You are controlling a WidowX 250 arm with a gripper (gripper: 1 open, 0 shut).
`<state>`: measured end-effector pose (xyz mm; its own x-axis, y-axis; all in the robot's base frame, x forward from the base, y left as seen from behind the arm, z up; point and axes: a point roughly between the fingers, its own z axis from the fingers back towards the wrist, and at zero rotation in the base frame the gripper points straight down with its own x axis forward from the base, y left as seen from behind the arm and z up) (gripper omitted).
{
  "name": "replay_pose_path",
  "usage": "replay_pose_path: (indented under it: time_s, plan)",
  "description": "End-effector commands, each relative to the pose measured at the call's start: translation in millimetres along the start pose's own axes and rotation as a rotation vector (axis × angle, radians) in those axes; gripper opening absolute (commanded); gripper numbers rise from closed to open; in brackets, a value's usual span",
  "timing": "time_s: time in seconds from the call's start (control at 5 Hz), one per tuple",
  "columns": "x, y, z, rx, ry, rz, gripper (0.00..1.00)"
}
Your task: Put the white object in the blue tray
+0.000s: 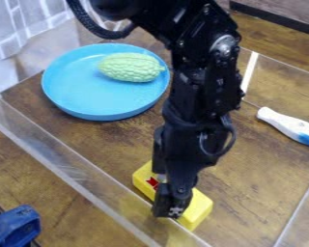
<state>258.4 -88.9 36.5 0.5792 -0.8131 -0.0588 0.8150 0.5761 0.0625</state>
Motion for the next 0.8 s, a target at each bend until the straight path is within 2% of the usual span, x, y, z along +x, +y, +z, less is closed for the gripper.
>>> replay_pose_path:
  time_s: [0.0,0.4,0.6]
  plan:
    - [-4.4,10,10.2,0.027,-0.042,0.012,1.00]
    - [3.0,-2,11.7,0.049,-0.070,-0.045,1.00]
    - [14.7,-6,3.9,0.058,-0.083,-0.063,1.00]
